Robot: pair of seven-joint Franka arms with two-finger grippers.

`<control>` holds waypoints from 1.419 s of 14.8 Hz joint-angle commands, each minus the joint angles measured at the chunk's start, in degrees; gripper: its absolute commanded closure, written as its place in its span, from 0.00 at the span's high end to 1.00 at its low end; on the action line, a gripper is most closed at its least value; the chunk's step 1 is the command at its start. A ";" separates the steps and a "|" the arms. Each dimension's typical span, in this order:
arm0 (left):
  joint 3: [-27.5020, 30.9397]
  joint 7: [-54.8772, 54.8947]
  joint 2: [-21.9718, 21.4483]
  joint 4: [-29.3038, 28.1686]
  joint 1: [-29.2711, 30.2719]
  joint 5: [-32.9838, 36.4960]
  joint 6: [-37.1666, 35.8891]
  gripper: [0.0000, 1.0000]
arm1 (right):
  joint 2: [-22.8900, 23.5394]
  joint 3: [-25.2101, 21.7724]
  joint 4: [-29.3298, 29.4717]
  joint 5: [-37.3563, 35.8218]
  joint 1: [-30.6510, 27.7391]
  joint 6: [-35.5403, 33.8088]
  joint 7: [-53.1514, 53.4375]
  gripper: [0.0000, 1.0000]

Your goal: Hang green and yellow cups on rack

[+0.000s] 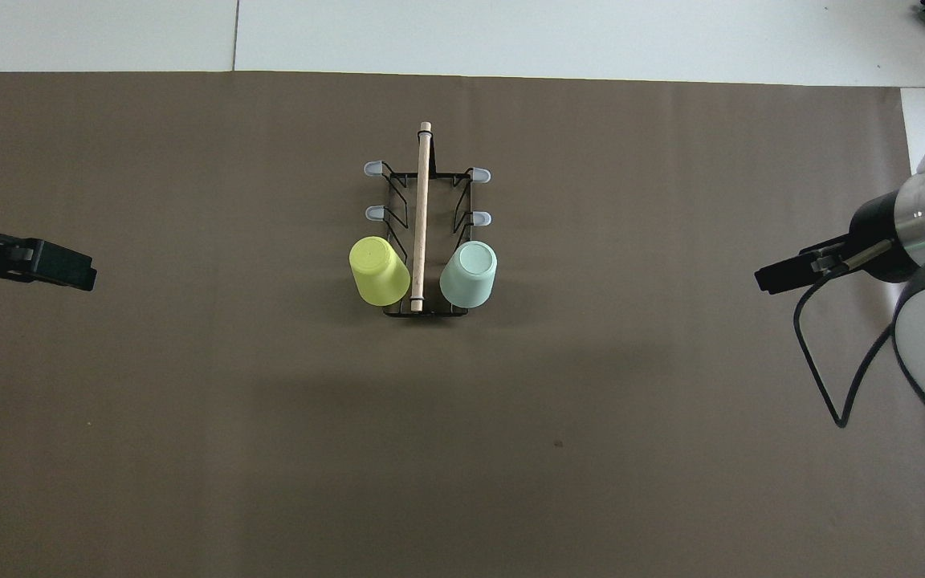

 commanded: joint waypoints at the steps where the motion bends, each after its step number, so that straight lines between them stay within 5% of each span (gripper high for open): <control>1: 0.10 0.97 -1.02 -0.80 0.64 -0.75 0.50 1.00 | 0.28 0.05 2.22 0.10 0.94 -3.93 7.43 1.00; 21: 0.45 1.14 -1.11 -1.15 0.55 -0.75 1.02 1.00 | -0.08 -2.32 4.16 0.11 0.95 -4.82 9.64 1.00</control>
